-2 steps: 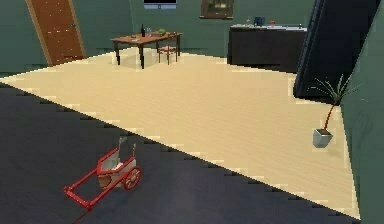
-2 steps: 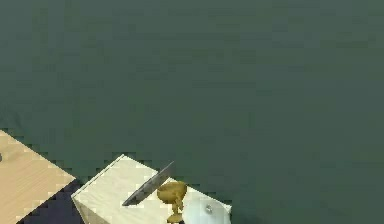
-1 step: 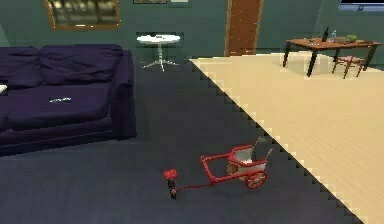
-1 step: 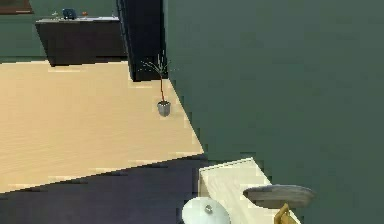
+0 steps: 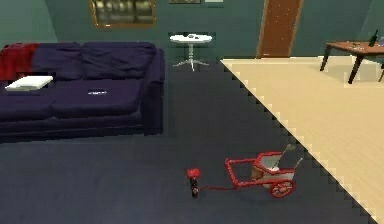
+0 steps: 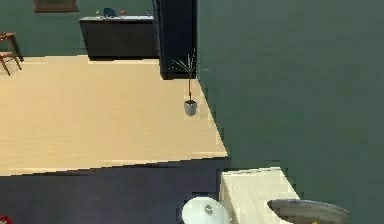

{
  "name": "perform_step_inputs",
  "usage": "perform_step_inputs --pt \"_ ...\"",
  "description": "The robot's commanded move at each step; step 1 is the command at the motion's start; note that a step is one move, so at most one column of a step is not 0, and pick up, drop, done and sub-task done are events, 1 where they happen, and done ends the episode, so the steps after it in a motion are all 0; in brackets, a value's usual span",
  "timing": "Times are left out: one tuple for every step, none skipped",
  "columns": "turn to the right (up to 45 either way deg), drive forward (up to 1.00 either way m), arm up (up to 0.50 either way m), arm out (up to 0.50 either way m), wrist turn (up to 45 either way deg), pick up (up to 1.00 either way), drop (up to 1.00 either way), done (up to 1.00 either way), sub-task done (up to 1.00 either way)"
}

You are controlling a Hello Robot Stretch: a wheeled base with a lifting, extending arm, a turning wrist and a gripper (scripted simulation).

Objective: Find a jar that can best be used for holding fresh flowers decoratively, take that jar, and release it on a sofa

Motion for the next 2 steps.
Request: perform_step_inputs --pt "0.0 0.35 0.00 0.00 0.0 0.00 0.00 0.00 0.00" --pt "-45.0 0.00 0.00 0.00 0.0 0.00 0.00 0.00 0.00"
